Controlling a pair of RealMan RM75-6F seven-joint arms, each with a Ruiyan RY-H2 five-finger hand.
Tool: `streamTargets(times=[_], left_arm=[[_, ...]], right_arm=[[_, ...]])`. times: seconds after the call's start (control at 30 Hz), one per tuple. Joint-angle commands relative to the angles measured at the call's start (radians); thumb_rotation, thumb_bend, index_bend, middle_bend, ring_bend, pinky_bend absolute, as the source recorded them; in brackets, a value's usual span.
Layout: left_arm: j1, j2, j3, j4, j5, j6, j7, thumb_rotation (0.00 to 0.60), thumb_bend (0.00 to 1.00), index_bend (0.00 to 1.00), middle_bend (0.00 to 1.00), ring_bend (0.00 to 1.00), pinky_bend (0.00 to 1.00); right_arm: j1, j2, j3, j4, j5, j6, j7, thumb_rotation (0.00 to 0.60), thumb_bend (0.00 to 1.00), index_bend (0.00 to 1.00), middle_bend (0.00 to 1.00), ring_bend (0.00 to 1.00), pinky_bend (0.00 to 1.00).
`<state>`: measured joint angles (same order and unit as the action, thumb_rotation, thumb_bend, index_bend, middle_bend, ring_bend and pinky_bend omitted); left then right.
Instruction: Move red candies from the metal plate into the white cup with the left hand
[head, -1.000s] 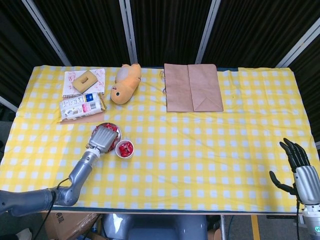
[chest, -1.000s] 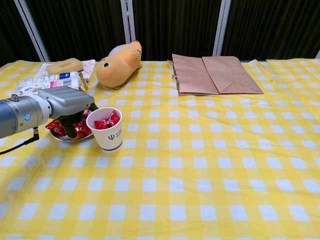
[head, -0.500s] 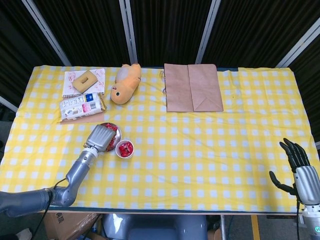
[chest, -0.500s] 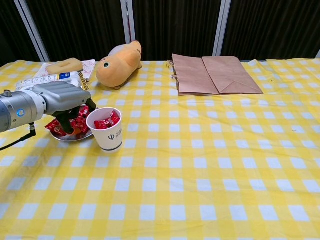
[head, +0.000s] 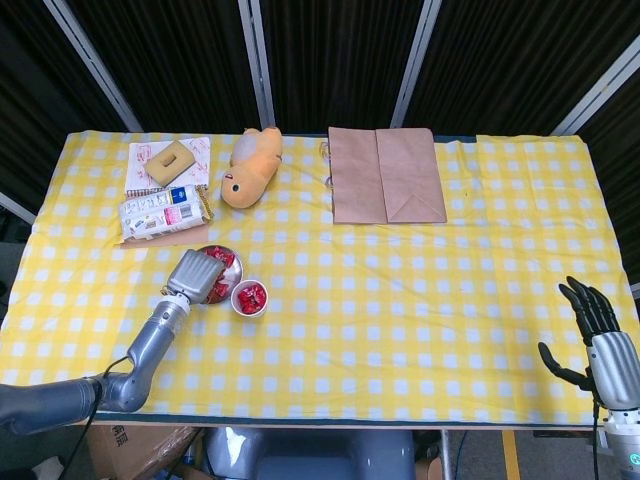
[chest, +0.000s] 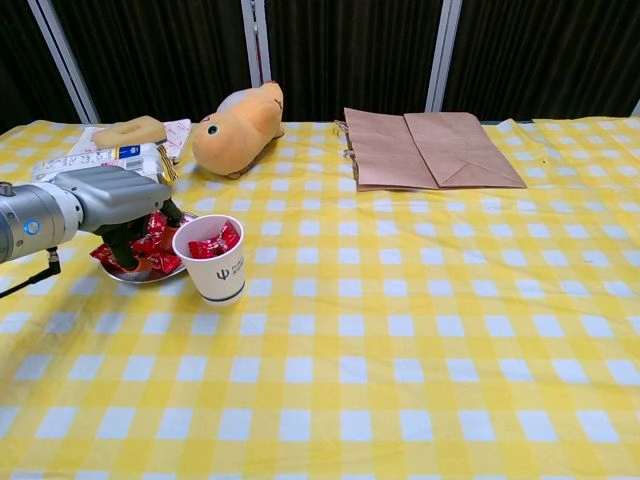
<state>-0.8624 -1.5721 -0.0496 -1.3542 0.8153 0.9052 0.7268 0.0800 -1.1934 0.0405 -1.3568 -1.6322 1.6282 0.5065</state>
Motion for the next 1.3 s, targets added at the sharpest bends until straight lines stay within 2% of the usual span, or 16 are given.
streamTargets(times=[0.03,0.53,0.97,1.1,1.3], left_arm=[[0.001,-0.003,0.001,0.004,-0.004,-0.003,0.000,0.600,0.35,0.49,0.99,1.00,0.99],[0.007,0.017,-0.018,-0.030,0.035,0.026,-0.034,0.600,0.44,0.54,1.00,1.00,0.99],[0.017,0.152,-0.085,-0.201,0.108,0.100,-0.098,0.600,0.44,0.54,1.00,1.00,0.99],[0.014,0.188,-0.091,-0.271,0.144,0.114,-0.095,0.600,0.44,0.54,1.00,1.00,0.99],[0.004,0.195,-0.080,-0.349,0.188,0.115,-0.079,0.600,0.44,0.54,1.00,1.00,0.99]], right_arm=[[0.000,0.000,0.000,0.000,0.000,0.000,0.000,0.600,0.42,0.00,0.00,0.00,0.00],[0.000,0.000,0.000,-0.001,-0.001,0.001,0.004,0.600,0.42,0.00,0.00,0.00,0.00],[0.001,-0.001,0.000,0.000,0.000,-0.001,0.004,0.600,0.42,0.00,0.00,0.00,0.00],[0.001,-0.002,0.001,0.001,-0.001,0.000,0.002,0.600,0.42,0.00,0.00,0.00,0.00],[0.000,-0.003,0.001,0.001,-0.001,0.003,-0.001,0.600,0.42,0.00,0.00,0.00,0.00]])
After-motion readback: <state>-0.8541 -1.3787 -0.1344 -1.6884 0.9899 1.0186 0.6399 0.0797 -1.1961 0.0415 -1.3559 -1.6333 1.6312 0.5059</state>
